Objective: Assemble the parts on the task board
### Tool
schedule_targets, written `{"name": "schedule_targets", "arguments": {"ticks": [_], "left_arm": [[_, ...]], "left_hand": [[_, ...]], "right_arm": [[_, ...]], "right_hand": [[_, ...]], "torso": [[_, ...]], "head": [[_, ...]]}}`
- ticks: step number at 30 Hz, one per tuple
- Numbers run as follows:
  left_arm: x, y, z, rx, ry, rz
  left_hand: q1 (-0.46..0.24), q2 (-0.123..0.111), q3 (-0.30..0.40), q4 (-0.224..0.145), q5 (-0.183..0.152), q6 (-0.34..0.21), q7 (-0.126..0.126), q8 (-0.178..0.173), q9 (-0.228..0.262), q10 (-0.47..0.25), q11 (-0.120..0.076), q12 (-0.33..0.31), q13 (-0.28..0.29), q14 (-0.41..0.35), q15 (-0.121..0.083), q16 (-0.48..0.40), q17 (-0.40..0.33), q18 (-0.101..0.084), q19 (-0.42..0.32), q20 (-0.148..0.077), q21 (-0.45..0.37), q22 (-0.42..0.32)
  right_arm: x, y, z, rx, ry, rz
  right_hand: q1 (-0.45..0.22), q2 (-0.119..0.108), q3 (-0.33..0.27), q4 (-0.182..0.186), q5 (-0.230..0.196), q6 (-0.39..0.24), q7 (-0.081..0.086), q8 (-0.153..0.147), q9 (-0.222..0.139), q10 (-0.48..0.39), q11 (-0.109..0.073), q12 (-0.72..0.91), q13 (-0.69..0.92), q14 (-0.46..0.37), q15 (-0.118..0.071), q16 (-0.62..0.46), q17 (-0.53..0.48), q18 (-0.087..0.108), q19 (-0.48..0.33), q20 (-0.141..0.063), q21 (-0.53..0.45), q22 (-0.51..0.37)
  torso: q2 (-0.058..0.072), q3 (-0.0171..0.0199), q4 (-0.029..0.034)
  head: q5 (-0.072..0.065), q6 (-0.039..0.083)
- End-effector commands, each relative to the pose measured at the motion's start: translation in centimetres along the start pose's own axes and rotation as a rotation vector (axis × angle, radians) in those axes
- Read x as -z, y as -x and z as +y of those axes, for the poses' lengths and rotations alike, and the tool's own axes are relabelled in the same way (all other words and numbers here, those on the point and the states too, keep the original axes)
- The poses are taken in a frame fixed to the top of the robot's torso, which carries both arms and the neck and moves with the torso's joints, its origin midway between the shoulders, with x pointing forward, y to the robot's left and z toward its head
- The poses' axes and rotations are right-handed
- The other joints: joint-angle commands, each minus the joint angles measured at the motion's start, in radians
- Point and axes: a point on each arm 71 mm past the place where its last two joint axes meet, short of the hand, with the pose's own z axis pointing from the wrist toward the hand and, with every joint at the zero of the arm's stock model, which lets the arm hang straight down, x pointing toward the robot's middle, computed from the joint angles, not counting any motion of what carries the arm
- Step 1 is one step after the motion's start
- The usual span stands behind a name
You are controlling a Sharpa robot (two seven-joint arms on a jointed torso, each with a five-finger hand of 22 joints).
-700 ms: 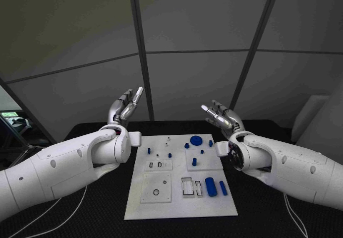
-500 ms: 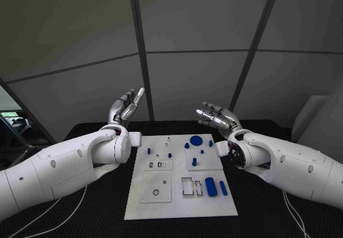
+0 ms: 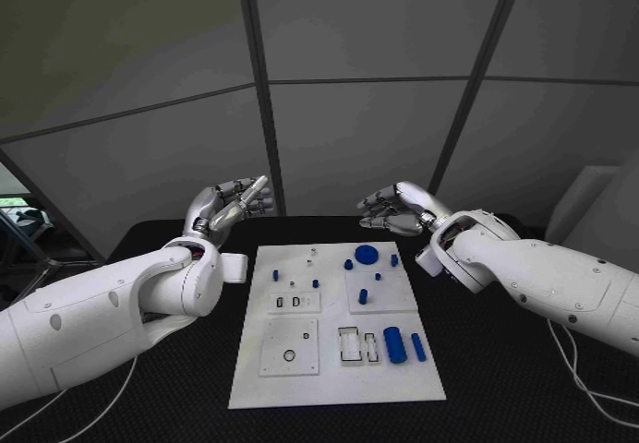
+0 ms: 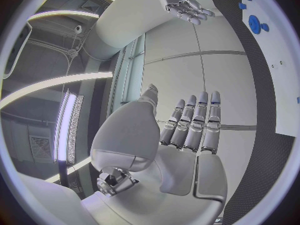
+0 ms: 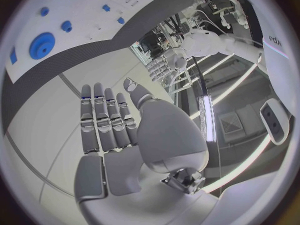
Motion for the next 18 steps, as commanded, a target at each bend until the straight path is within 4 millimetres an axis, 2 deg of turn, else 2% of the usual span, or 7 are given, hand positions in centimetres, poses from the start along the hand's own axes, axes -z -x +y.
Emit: {"name": "schedule_targets", "arguments": {"ticks": [1,3,5,8,10,13,18], "left_arm": [[0.5,-0.7,-0.6,0.008,-0.027,0.065],[0.8,-0.9,-0.8,0.013,-0.026,0.076],[1.3,-1.2,-1.1,0.021,-0.024,0.091],[1.7,-1.6,-1.3,0.029,-0.02,0.107],[1.8,-1.8,-1.4,0.034,-0.018,0.117],[2.0,-2.3,-1.5,0.043,-0.016,0.132],[2.2,-3.0,-1.6,0.052,-0.015,0.147]], "left_hand": [[0.015,0.004,-0.002,-0.01,-0.002,0.047,0.046,0.005,-0.001,0.033,-0.009,-0.002,-0.008,0.039,-0.009,0.005,0.0,-0.009,0.038,-0.005,0.01,0.0],[0.021,0.005,-0.005,-0.016,-0.002,0.095,0.047,0.01,0.0,0.061,-0.019,-0.004,-0.009,0.076,-0.019,0.007,0.003,-0.007,0.073,-0.011,0.021,0.002],[0.025,0.007,-0.009,-0.02,-0.002,0.123,0.046,0.007,-0.003,0.078,-0.024,-0.01,-0.011,0.102,-0.026,0.005,0.006,-0.008,0.1,-0.018,0.028,0.001],[0.027,0.008,-0.012,-0.022,-0.002,0.134,0.045,0.004,-0.006,0.086,-0.025,-0.016,-0.011,0.11,-0.028,0.0,0.006,-0.008,0.11,-0.02,0.028,-0.001],[0.027,0.008,-0.013,-0.022,-0.002,0.136,0.046,0.003,-0.007,0.088,-0.026,-0.018,-0.011,0.112,-0.028,-0.002,0.006,-0.008,0.113,-0.021,0.028,-0.001],[0.029,0.008,-0.014,-0.024,-0.002,0.135,0.047,0.0,-0.008,0.089,-0.026,-0.021,-0.011,0.111,-0.028,-0.007,0.005,-0.009,0.116,-0.022,0.028,-0.002],[0.031,0.009,-0.019,-0.027,-0.002,0.124,0.053,-0.014,-0.015,0.088,-0.023,-0.036,-0.012,0.105,-0.025,-0.025,0.002,-0.01,0.134,-0.023,0.032,-0.004]], "right_arm": [[-0.3,-0.2,0.1,0.279,-0.003,0.089],[-0.6,0.0,0.3,0.348,-0.007,0.097],[-0.9,0.1,0.6,0.427,-0.012,0.112],[-1.3,0.0,1.0,0.501,-0.021,0.141],[-1.5,-0.1,1.3,0.544,-0.026,0.159],[-1.9,-0.3,1.6,0.584,-0.037,0.181],[-2.5,-0.5,1.8,0.621,-0.057,0.203]], "right_hand": [[-0.032,-0.055,0.064,-0.022,-0.024,0.135,-0.029,-0.006,-0.001,0.166,-0.04,-0.024,0.005,0.204,-0.052,0.017,0.017,0.023,0.161,-0.051,0.048,0.0],[-0.036,-0.065,0.069,-0.021,-0.022,0.15,-0.035,-0.007,-0.001,0.187,-0.048,-0.026,0.006,0.244,-0.065,0.029,0.027,0.023,0.197,-0.066,0.066,0.007],[-0.037,-0.077,0.07,-0.02,-0.017,0.168,-0.044,-0.009,-0.001,0.214,-0.061,-0.029,0.008,0.322,-0.089,0.063,0.05,0.023,0.264,-0.097,0.106,0.023],[-0.039,-0.089,0.068,-0.016,-0.012,0.177,-0.05,-0.017,-0.002,0.227,-0.071,-0.036,0.008,0.396,-0.106,0.101,0.079,0.022,0.323,-0.125,0.149,0.042],[-0.044,-0.096,0.066,-0.007,0.004,0.185,-0.064,-0.027,-0.003,0.239,-0.075,-0.043,0.009,0.448,-0.127,0.206,0.14,0.015,0.399,-0.152,0.212,0.073],[-0.048,-0.105,0.077,0.004,0.019,0.187,-0.059,-0.044,-0.004,0.217,-0.086,-0.054,0.005,0.454,-0.126,0.335,0.215,0.018,0.437,-0.163,0.264,0.101],[-0.055,-0.124,0.107,0.022,0.028,0.191,-0.061,-0.067,-0.004,0.184,-0.076,-0.051,0.007,0.448,-0.128,0.546,0.36,0.014,0.449,-0.162,0.345,0.15]], "torso": [[0.029,-0.0044,0.0101],[0.039,-0.0066,0.0131],[0.049,-0.0093,0.0164],[0.062,-0.013,0.0193],[0.071,-0.0153,0.021],[0.082,-0.0177,0.0258],[0.1,-0.0208,0.0314]], "head": [[-0.007,0.002],[-0.011,0.004],[-0.014,0.005],[-0.015,0.004],[-0.016,0.007],[-0.018,0.009],[-0.022,0.012]]}}
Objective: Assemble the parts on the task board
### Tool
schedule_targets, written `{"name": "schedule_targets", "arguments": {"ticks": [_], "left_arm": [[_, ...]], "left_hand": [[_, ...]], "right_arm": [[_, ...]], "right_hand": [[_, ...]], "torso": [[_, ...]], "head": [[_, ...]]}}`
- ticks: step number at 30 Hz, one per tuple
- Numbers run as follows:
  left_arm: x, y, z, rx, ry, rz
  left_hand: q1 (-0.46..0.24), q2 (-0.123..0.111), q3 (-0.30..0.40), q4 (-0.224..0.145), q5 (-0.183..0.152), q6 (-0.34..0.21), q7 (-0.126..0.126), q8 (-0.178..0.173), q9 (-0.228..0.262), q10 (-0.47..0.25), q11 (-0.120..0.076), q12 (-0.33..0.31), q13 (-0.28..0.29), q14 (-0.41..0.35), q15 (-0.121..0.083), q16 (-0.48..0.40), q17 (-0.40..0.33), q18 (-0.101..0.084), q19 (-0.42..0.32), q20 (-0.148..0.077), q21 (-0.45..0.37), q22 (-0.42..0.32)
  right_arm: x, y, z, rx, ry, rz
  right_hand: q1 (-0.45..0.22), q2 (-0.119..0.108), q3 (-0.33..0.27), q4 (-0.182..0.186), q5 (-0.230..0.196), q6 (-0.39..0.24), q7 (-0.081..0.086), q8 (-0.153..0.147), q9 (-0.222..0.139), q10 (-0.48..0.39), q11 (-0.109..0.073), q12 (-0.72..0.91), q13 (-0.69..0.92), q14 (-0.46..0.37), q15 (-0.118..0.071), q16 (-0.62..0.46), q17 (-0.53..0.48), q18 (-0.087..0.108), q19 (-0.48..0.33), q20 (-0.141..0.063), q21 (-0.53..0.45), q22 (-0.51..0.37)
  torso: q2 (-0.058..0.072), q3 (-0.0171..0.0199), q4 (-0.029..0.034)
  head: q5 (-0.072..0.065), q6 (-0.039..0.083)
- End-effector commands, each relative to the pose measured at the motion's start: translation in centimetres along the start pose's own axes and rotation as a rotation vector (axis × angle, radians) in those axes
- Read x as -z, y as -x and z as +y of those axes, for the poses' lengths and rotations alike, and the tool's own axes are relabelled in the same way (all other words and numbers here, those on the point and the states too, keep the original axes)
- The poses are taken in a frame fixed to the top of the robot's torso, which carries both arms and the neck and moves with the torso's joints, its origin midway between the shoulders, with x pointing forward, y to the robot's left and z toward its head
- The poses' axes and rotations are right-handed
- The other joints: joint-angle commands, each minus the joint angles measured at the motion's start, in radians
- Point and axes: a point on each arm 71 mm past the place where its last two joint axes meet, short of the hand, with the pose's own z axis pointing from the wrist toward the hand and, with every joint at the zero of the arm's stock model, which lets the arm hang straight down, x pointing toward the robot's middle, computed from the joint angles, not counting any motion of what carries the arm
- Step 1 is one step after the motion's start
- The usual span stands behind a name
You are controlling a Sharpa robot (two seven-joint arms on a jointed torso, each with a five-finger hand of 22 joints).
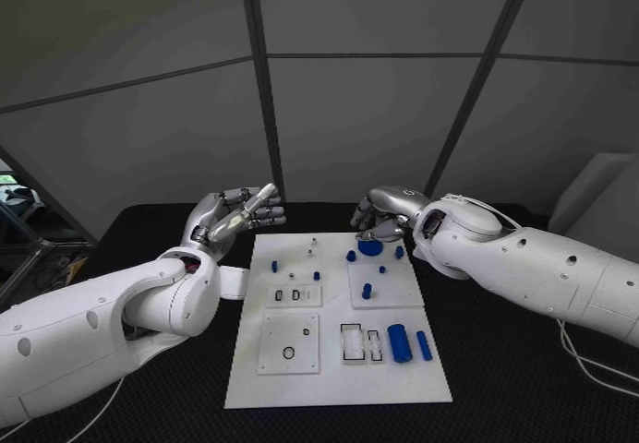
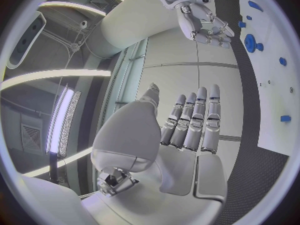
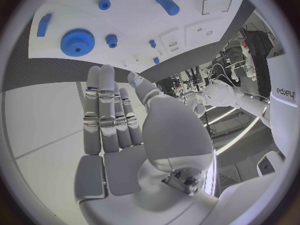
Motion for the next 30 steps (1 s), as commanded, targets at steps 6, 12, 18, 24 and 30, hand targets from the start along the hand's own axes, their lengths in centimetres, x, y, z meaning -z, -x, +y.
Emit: {"name": "schedule_targets", "arguments": {"ticks": [6,12,18,24,30], "left_arm": [[0.2,-0.8,-0.2,0.012,-0.006,0.041],[0.3,-0.9,-0.3,0.013,-0.005,0.042],[0.3,-0.9,-0.3,0.013,-0.005,0.043],[0.4,-1.0,-0.3,0.015,-0.003,0.046],[0.4,-1.0,-0.3,0.016,-0.001,0.048]], "left_hand": [[0.009,0.004,-0.003,-0.005,-0.002,0.0,0.03,-0.01,-0.002,0.007,0.005,-0.011,-0.001,-0.004,0.006,-0.014,-0.004,-0.011,0.008,0.002,0.0,-0.004],[0.009,0.004,-0.004,-0.005,-0.002,-0.001,0.03,-0.012,-0.003,0.008,0.005,-0.013,-0.001,-0.006,0.007,-0.019,-0.005,-0.011,0.008,0.002,-0.001,-0.005],[0.009,0.004,-0.005,-0.006,-0.002,-0.003,0.03,-0.014,-0.003,0.008,0.005,-0.015,-0.001,-0.007,0.007,-0.021,-0.005,-0.011,0.008,0.002,-0.002,-0.006],[0.009,0.005,-0.005,-0.006,-0.002,-0.004,0.031,-0.015,-0.003,0.008,0.006,-0.016,-0.001,-0.008,0.008,-0.022,-0.005,-0.011,0.008,0.002,-0.002,-0.006],[0.009,0.005,-0.006,-0.006,-0.002,-0.006,0.032,-0.017,-0.004,0.007,0.006,-0.018,-0.001,-0.01,0.008,-0.025,-0.006,-0.012,0.008,0.003,-0.004,-0.007]], "right_arm": [[-0.7,-0.3,0.0,0.127,-0.052,0.084],[-1.1,-0.6,0.2,0.141,-0.053,0.101],[-1.4,-0.9,0.3,0.152,-0.059,0.128],[-1.8,-1.2,0.4,0.161,-0.062,0.15],[-2.0,-1.5,0.5,0.163,-0.061,0.162]], "right_hand": [[-0.009,-0.047,0.053,0.035,0.014,0.013,-0.005,-0.037,-0.001,-0.038,-0.006,-0.011,0.002,0.049,-0.01,0.444,0.38,0.0,0.058,-0.018,0.175,0.102],[-0.005,-0.058,0.061,0.046,0.009,0.001,-0.004,-0.038,-0.001,-0.063,-0.003,-0.01,0.003,0.039,-0.006,0.509,0.446,0.001,0.042,-0.014,0.215,0.13],[0.0,-0.06,0.064,0.049,0.009,-0.003,-0.006,-0.038,-0.001,-0.076,-0.002,-0.011,0.003,0.034,-0.004,0.532,0.471,0.001,0.034,-0.012,0.231,0.141],[0.004,-0.062,0.065,0.055,0.008,-0.007,-0.007,-0.037,-0.001,-0.088,0.0,-0.01,0.004,0.037,-0.002,0.58,0.525,-0.003,0.036,-0.008,0.274,0.184],[0.008,-0.06,0.068,0.059,0.008,-0.007,-0.008,-0.036,-0.001,-0.088,0.0,-0.007,0.005,0.039,-0.002,0.616,0.566,-0.01,0.044,-0.005,0.326,0.245]], "torso": [[0.033,-0.0048,0.0096],[0.044,-0.0045,0.0123],[0.049,-0.0056,0.0138],[0.054,-0.0048,0.0154],[0.056,-0.0054,0.0148]], "head": [[-0.009,0.005],[-0.013,0.008],[-0.015,0.007],[-0.013,0.006],[-0.012,0.004]]}}
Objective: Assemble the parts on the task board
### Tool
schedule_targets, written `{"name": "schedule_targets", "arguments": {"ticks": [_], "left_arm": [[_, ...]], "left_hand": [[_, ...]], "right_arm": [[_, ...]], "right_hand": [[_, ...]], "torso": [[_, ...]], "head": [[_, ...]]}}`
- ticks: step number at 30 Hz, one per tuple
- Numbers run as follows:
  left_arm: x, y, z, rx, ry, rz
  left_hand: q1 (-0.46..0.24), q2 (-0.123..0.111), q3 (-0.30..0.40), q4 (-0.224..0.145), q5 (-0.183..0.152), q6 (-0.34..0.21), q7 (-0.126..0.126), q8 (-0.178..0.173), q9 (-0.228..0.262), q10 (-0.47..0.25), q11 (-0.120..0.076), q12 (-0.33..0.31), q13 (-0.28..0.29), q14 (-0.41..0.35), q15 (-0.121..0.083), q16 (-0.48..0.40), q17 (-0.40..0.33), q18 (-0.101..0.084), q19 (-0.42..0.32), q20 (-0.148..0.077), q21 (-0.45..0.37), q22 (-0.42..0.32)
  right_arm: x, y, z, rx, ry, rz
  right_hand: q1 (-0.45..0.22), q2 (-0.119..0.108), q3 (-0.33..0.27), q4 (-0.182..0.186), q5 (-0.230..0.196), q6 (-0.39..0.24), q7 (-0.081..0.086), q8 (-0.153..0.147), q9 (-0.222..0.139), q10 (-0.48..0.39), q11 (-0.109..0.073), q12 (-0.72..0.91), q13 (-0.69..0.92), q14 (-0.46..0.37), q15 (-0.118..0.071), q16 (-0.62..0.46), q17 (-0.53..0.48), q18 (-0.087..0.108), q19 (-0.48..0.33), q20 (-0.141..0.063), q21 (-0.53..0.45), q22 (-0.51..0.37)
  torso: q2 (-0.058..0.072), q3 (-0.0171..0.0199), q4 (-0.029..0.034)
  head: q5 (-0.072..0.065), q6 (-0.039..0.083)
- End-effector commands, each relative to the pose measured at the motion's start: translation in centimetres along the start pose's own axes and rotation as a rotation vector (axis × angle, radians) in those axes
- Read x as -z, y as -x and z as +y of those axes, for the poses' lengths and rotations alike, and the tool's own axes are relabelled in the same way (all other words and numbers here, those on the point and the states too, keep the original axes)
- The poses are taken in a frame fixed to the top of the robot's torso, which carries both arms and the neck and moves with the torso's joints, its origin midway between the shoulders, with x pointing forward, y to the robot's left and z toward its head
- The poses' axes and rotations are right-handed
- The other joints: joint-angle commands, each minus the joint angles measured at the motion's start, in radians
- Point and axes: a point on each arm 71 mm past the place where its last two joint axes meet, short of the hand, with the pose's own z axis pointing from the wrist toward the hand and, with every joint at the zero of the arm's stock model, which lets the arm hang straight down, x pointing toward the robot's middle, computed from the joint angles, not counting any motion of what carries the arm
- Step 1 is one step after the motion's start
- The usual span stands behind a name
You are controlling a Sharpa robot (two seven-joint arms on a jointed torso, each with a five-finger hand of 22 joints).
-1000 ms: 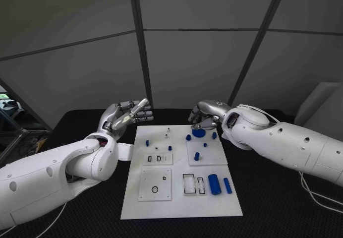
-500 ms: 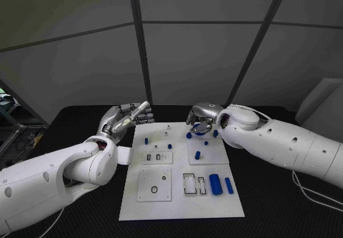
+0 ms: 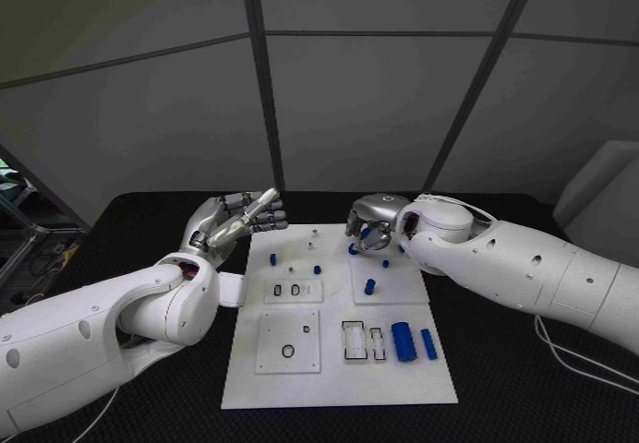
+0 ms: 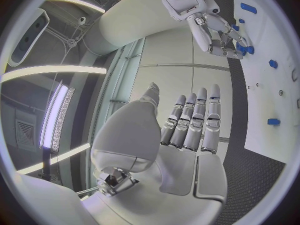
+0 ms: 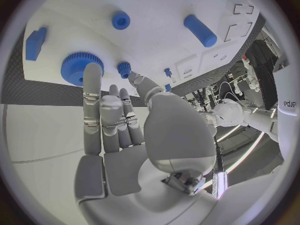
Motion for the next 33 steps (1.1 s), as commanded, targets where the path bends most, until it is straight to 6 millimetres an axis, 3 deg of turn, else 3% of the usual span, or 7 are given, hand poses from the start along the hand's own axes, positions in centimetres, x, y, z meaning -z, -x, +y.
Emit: {"name": "schedule_targets", "arguments": {"ticks": [1,7,33], "left_arm": [[-0.01,-0.2,-0.15,0.0,-0.008,0.019],[-0.03,-0.14,-0.12,0.0,-0.005,0.018],[-0.06,-0.29,-0.09,0.003,-0.002,0.024]], "left_hand": [[0.008,0.005,-0.003,-0.003,-0.002,-0.006,0.032,-0.005,-0.002,0.004,0.003,-0.007,-0.001,-0.005,0.004,-0.007,-0.001,-0.012,0.005,-0.001,-0.004,-0.001],[0.008,0.005,-0.004,-0.003,-0.002,-0.008,0.033,-0.007,-0.002,0.003,0.003,-0.008,-0.002,-0.006,0.004,-0.009,-0.001,-0.012,0.005,-0.001,-0.004,-0.002],[0.008,0.006,-0.005,-0.003,-0.002,-0.009,0.036,-0.01,-0.003,0.002,0.005,-0.012,-0.002,-0.007,0.005,-0.013,-0.002,-0.012,0.005,0.0,-0.005,-0.003]], "right_arm": [[-0.08,-0.11,-0.02,0.021,-0.005,0.028],[-0.18,-0.32,-0.1,0.023,-0.008,0.047],[-0.61,-0.8,0.33,0.025,0.005,0.055]], "right_hand": [[0.006,-0.005,0.003,0.005,-0.005,-0.006,0.002,-0.002,0.0,-0.004,0.001,-0.001,0.002,0.03,0.008,0.011,0.012,-0.011,0.005,0.005,0.016,0.018],[0.008,0.0,0.012,0.012,-0.004,0.004,0.005,0.002,0.002,0.006,0.0,0.004,0.004,0.03,0.006,0.042,0.046,-0.017,0.011,0.008,0.064,0.074],[0.039,0.023,0.108,0.022,-0.042,0.059,-0.001,0.012,0.008,0.099,-0.018,0.02,0.014,0.035,-0.008,0.16,0.177,-0.045,0.045,0.007,0.268,0.323]], "torso": [[0.002,-0.0002,0.0],[0.005,0.0007,-0.0005],[0.013,-0.0004,0.0009]], "head": [[0.001,-0.001],[0.01,-0.008],[0.008,-0.013]]}}
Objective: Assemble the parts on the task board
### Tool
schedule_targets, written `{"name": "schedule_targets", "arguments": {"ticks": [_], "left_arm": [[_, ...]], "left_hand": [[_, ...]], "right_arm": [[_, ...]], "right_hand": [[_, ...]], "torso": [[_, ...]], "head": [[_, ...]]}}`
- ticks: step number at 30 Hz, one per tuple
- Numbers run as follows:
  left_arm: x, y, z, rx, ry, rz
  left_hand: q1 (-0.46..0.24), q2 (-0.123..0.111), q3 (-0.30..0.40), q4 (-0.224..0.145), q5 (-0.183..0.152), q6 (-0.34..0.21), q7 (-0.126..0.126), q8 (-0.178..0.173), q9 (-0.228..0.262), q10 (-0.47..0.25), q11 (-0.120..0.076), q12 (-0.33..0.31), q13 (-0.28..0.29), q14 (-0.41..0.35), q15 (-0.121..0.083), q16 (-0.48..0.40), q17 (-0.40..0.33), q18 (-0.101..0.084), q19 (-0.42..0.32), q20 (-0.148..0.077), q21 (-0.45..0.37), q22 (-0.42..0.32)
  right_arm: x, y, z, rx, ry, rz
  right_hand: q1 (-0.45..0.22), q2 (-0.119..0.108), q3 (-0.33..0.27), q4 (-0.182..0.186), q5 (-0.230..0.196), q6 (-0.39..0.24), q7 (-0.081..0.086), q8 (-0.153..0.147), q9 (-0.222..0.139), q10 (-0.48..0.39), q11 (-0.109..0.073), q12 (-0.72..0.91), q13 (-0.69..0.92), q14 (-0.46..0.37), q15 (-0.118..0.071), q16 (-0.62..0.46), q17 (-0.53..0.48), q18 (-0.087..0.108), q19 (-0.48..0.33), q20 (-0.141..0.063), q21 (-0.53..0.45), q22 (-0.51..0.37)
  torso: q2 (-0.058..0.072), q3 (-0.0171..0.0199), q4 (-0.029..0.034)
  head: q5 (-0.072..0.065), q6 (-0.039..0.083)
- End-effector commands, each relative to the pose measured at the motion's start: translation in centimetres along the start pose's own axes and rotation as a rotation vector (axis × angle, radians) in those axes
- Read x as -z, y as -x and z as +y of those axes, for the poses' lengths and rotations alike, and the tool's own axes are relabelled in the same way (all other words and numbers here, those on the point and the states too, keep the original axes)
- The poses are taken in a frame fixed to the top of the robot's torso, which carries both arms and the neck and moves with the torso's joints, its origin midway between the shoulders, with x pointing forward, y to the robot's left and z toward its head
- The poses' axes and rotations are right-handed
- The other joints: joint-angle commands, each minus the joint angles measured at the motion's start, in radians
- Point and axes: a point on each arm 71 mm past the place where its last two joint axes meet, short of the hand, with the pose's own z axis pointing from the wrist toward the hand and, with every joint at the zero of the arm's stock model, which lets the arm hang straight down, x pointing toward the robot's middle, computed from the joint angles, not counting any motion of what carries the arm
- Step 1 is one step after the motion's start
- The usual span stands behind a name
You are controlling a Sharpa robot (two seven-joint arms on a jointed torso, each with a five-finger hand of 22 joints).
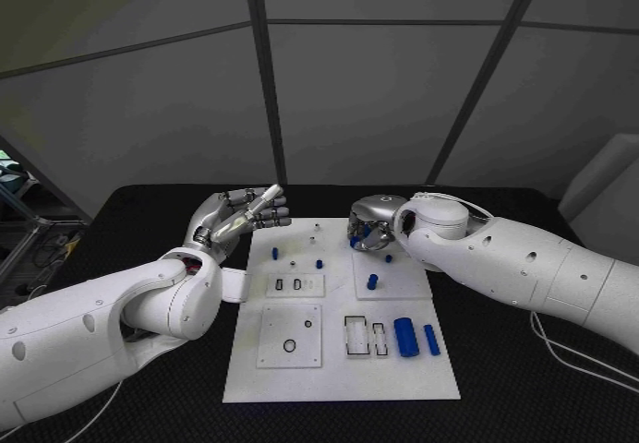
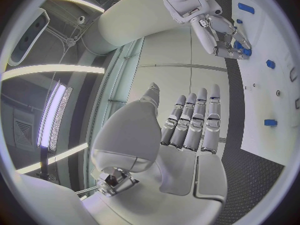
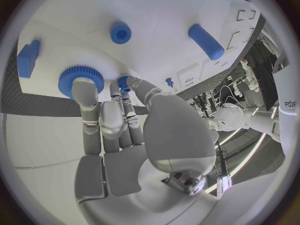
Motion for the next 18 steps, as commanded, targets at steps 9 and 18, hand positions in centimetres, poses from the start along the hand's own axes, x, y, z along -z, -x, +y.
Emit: {"name": "schedule_targets", "arguments": {"ticks": [9,18], "left_arm": [[0.0,-0.1,-0.1,0.0,-0.006,0.018],[0.0,0.4,-0.1,-0.006,-0.004,0.009]], "left_hand": [[0.005,0.003,-0.005,-0.004,-0.002,-0.007,0.032,-0.004,-0.001,0.001,0.005,-0.007,-0.001,-0.005,0.003,-0.006,-0.001,-0.012,0.005,0.0,-0.006,-0.002],[0.006,0.003,-0.005,-0.005,-0.002,-0.008,0.033,-0.007,-0.001,0.0,0.006,-0.009,-0.001,-0.006,0.004,-0.008,-0.002,-0.012,0.005,0.0,-0.007,-0.003]], "right_arm": [[0.6,1.0,0.4,-0.005,0.036,-0.137],[0.7,2.0,1.0,-0.032,0.029,-0.257]], "right_hand": [[0.029,0.017,0.04,-0.006,-0.023,0.053,-0.008,0.022,0.015,0.05,-0.012,0.014,0.013,0.035,-0.017,0.027,0.026,-0.029,0.042,-0.007,0.105,0.146],[0.025,0.011,0.044,-0.004,-0.032,0.053,-0.009,0.019,0.016,0.046,-0.012,0.007,0.014,0.034,-0.016,0.035,0.035,-0.031,0.042,-0.007,0.12,0.164]], "torso": [[0.001,0.0,-0.0015],[0.004,-0.0012,0.0001]], "head": [[0.001,0.004],[-0.003,0.012]]}}
